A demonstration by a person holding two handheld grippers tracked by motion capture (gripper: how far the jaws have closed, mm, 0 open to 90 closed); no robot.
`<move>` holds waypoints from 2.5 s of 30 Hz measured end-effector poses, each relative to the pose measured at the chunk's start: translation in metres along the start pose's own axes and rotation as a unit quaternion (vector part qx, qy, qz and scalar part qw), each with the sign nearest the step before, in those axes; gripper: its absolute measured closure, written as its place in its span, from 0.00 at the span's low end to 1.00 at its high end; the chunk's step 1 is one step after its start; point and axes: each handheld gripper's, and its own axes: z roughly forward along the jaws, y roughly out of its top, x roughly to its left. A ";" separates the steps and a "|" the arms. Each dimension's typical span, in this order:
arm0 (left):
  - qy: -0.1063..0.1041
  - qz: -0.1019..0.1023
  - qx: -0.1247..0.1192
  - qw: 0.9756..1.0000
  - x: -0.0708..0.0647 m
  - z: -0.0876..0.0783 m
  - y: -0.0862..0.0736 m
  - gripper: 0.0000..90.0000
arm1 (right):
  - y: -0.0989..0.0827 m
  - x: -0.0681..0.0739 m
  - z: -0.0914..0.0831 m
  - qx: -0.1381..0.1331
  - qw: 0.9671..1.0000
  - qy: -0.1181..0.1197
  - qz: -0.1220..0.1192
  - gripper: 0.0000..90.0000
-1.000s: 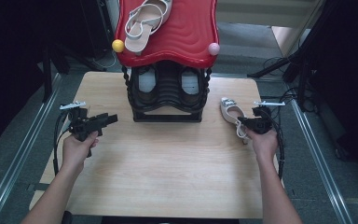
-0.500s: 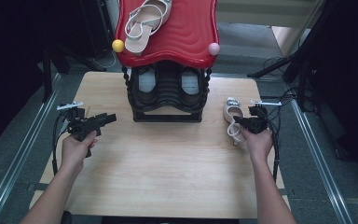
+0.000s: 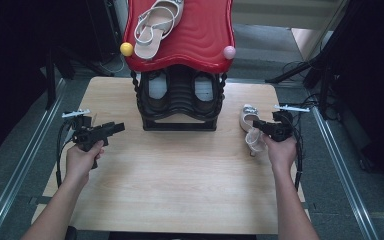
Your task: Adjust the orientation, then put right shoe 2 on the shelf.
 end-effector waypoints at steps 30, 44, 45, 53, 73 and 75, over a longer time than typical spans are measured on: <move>0.001 0.002 0.012 1.000 0.000 0.004 -0.003 0.45 | -0.014 0.009 0.032 0.013 0.999 -0.026 -0.013 0.77; 0.002 -0.002 0.014 1.000 0.000 0.004 -0.005 0.45 | -0.015 0.009 0.038 0.038 0.998 -0.039 -0.011 0.95; 0.002 -0.001 0.016 1.000 0.000 0.004 -0.005 0.45 | -0.015 0.009 0.038 0.037 0.999 -0.037 -0.008 0.95; 0.004 -0.003 0.016 1.000 0.001 0.005 -0.005 0.45 | -0.014 0.000 0.034 0.034 0.999 -0.021 0.009 0.98; 0.002 -0.006 0.021 1.000 0.001 0.006 -0.006 0.45 | -0.005 -0.017 0.011 -0.019 0.997 0.028 0.073 0.99; 0.003 -0.007 0.020 1.000 0.001 0.007 -0.006 0.45 | -0.004 -0.018 0.010 -0.027 0.995 0.045 0.085 0.99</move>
